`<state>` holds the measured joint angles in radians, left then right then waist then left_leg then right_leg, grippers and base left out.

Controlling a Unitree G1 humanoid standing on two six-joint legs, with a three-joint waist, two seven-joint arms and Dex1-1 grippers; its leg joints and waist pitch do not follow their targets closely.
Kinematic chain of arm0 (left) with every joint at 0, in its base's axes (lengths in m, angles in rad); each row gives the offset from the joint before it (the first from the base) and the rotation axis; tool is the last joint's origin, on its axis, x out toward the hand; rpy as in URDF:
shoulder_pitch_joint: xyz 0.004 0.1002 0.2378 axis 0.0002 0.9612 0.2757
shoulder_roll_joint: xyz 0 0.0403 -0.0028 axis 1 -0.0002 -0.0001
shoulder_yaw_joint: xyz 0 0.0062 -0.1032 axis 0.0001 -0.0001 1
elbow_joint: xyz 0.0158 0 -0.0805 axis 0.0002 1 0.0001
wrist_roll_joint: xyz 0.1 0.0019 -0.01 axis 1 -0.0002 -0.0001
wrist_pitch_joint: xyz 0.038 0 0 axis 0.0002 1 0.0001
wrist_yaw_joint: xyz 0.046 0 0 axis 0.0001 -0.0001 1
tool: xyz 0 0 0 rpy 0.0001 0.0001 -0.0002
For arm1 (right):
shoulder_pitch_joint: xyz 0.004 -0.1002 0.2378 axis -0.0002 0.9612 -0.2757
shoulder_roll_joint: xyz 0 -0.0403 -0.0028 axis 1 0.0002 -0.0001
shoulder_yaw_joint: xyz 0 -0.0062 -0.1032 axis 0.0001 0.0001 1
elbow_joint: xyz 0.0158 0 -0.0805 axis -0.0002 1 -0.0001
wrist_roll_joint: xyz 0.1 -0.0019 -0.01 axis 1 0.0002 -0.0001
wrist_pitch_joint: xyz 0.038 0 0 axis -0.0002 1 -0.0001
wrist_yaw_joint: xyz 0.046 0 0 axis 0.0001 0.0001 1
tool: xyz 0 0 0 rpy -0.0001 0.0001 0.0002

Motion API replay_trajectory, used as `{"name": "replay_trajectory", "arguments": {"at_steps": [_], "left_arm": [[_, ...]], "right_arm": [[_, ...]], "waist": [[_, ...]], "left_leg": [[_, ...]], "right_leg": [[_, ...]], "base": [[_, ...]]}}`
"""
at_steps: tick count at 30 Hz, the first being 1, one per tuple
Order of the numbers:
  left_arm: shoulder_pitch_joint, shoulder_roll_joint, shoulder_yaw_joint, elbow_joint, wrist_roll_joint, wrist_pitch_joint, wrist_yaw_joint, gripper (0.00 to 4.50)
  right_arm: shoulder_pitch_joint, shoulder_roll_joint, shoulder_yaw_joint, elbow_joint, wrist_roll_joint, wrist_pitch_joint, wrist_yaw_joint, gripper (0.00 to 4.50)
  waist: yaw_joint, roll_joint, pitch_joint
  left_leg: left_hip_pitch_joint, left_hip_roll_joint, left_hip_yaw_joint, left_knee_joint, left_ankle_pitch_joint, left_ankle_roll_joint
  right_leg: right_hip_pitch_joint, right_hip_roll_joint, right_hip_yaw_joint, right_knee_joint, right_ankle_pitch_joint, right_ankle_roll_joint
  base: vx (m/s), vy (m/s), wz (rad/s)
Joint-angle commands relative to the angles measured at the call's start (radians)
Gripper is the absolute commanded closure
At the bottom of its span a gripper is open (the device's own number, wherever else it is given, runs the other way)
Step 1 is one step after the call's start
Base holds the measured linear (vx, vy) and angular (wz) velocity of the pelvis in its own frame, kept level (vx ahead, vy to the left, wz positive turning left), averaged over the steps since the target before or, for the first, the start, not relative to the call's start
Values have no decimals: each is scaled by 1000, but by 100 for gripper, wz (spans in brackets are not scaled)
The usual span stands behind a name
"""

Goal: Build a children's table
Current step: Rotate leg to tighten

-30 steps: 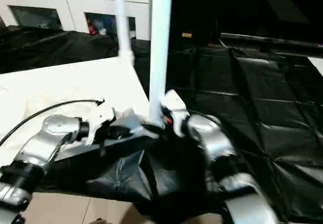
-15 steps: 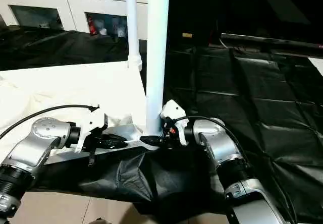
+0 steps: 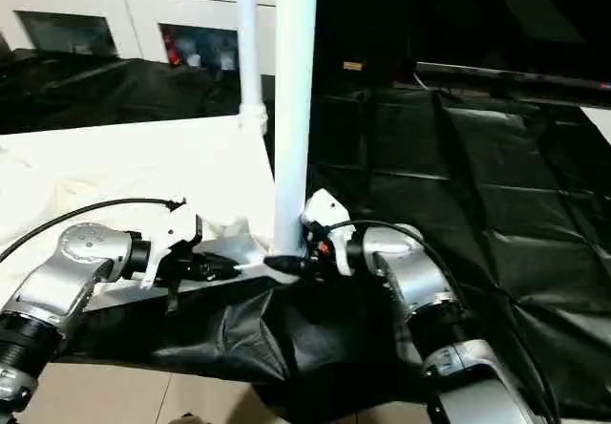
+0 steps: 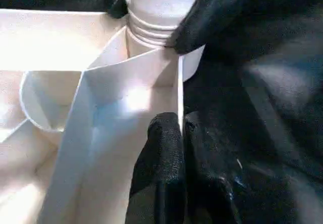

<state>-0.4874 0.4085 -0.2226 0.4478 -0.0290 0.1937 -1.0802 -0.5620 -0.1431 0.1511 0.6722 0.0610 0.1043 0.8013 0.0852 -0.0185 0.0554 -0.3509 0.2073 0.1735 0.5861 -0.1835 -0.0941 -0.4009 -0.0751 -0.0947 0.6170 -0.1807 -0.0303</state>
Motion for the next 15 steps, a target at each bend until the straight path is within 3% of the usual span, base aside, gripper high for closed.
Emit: {"name": "replay_trajectory", "arguments": {"at_steps": [1, 2, 4, 5, 6, 7, 10, 12, 15], "left_arm": [[-22, -48, 4, 12, 12, 27, 95, 450], [-37, -83, 6, 29, 26, 39, 155, 450], [-50, -115, 7, 46, 33, 47, 201, 450], [-55, -128, 7, 53, 35, 49, 219, 450], [-72, -169, -2, 69, 41, 46, 254, 450], [-74, -173, -3, 70, 41, 45, 255, 450], [-84, -190, -15, 66, 37, 30, 243, 450], [-87, -186, -16, 64, 37, 23, 235, 450], [-87, -176, -18, 68, 45, 14, 218, 450]], "right_arm": [[-32, 41, -33, 62, -21, 15, -191, 183], [-47, 77, -43, 88, -28, 23, -274, 183], [-60, 106, -46, 104, -39, 29, -345, 183], [-65, 118, -47, 108, -44, 31, -371, 183], [-76, 157, -39, 115, -47, 27, -404, 183], [-77, 162, -38, 116, -48, 27, -406, 183], [-83, 190, -22, 107, -51, 17, -402, 183], [-85, 194, -31, 104, -38, 11, -379, 114], [-94, 180, -46, 119, -34, 6, -371, 96]], "waist": [[1, 2, -63], [-3, -1, -63], [-2, 4, -62], [-2, 3, -63], [1, -7, -65], [3, -2, -66], [4, -1, -68], [3, 3, -67], [3, 5, -66]], "left_leg": [[6, 24, -8, -71, -219, -11], [7, 27, -9, -74, -215, -14], [11, 28, -8, -73, -222, -16], [6, 26, -8, -73, -214, -11], [4, 25, -6, -71, -196, -2], [4, 25, -5, -71, -178, 3], [0, 26, -5, -71, -154, 15], [0, 25, -4, -71, -164, 18], [1, 24, -4, -71, -181, 15]], "right_leg": [[53, -79, 59, -84, -332, -174], [48, -77, 59, -89, -352, -154], [44, -78, 61, -89, -343, -155], [48, -76, 61, -86, -321, -153], [49, -76, 62, -83, -298, -150], [49, -76, 63, -81, -272, -150], [52, -75, 61, -73, -210, -160], [51, -74, 62, -75, -202, -165], [52, -75, 62, -78, -230, -162]], "base": [[0, 0, 0], [0, 0, 0], [0, 0, 0], [0, 0, 0], [0, 0, 0], [0, 0, 0], [0, 0, 0], [0, 0, 0], [0, 0, 0]]}}
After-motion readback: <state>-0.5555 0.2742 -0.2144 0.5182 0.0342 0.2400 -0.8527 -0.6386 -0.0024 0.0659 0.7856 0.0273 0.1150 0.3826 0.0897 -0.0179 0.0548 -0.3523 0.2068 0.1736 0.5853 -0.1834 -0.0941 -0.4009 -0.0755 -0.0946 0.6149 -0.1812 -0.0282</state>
